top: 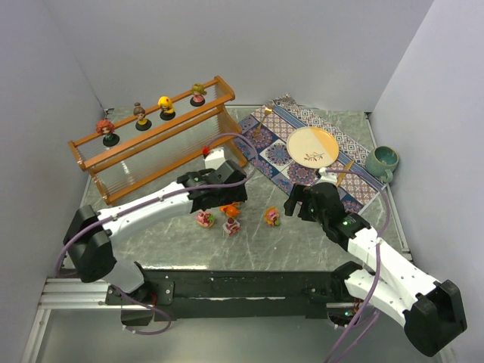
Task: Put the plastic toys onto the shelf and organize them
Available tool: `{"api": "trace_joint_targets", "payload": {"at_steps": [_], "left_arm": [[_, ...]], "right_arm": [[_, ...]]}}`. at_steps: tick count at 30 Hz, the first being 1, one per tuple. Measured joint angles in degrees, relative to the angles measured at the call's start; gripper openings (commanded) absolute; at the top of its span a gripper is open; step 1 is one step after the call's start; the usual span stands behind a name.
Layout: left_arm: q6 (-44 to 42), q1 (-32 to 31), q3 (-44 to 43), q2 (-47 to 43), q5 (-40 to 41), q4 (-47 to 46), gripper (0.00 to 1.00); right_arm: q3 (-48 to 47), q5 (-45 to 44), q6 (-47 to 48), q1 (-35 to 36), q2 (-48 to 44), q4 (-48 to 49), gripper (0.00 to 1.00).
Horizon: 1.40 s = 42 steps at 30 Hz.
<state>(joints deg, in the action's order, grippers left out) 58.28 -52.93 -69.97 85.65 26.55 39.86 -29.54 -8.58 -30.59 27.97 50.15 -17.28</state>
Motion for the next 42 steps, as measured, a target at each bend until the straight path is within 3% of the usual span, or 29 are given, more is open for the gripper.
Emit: {"api": "trace_joint_targets", "payload": {"at_steps": [11, 23, 35, 42], "left_arm": [[6.93, -5.97, -0.13, 8.41, -0.22, 2.54, 0.77], [13.68, -7.67, 0.17, 11.23, 1.81, 4.98, 0.61], [15.45, -7.69, 0.37, 12.59, 2.27, 8.33, 0.55], [15.45, -7.69, 1.07, 12.24, 2.86, 9.81, 0.57]], "right_arm": [[2.78, 0.48, -0.48, 0.00, -0.31, 0.72, 1.00], [4.39, 1.53, -0.85, 0.00, -1.53, 0.63, 1.00], [4.50, 2.25, -0.87, 0.00, -1.57, 1.38, 1.00], [4.50, 2.25, -0.85, 0.00, -1.57, 1.49, 1.00]]}}
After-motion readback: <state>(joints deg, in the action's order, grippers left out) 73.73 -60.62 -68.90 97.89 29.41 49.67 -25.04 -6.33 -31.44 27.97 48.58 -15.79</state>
